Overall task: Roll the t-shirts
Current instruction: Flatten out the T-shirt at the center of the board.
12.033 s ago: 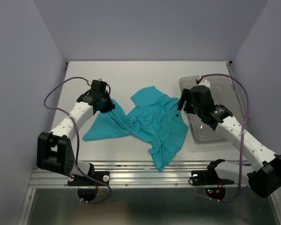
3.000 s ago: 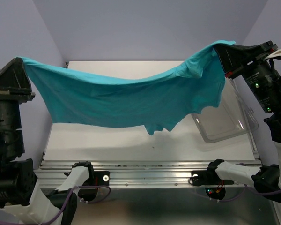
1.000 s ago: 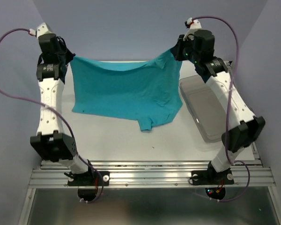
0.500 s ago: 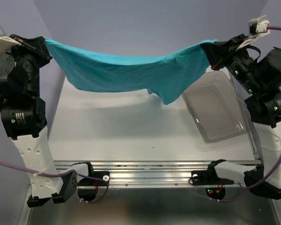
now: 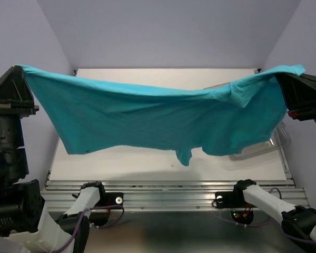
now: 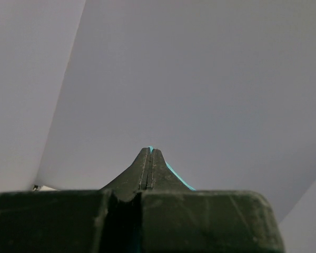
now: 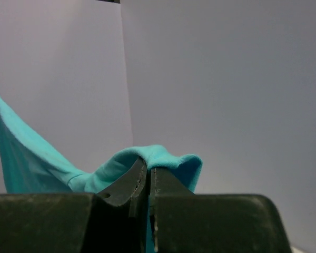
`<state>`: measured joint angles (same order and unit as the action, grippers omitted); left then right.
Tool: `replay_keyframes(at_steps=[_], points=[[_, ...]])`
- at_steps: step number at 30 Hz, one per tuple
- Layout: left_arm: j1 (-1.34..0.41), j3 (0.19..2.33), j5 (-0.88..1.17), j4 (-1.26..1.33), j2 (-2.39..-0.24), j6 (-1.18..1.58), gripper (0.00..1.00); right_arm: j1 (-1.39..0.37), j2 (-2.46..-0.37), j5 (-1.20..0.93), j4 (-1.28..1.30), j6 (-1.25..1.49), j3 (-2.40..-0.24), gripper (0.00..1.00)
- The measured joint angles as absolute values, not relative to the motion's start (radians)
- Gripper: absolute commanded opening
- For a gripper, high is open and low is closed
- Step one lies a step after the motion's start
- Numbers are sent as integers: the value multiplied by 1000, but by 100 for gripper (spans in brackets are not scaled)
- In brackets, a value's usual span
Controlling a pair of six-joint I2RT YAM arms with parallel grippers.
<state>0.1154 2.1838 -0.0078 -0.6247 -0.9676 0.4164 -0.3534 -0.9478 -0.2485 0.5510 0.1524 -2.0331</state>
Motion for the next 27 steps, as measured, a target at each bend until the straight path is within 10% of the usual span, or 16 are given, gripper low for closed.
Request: replay_keyframes(at_steps=[15, 27], points=[[117, 1636, -38, -525, -986, 407, 0, -353, -986, -242, 579, 163, -1629, 1], [120, 1406, -42, -271, -1499, 389, 0, -354, -1513, -169, 444, 165, -1386, 1]])
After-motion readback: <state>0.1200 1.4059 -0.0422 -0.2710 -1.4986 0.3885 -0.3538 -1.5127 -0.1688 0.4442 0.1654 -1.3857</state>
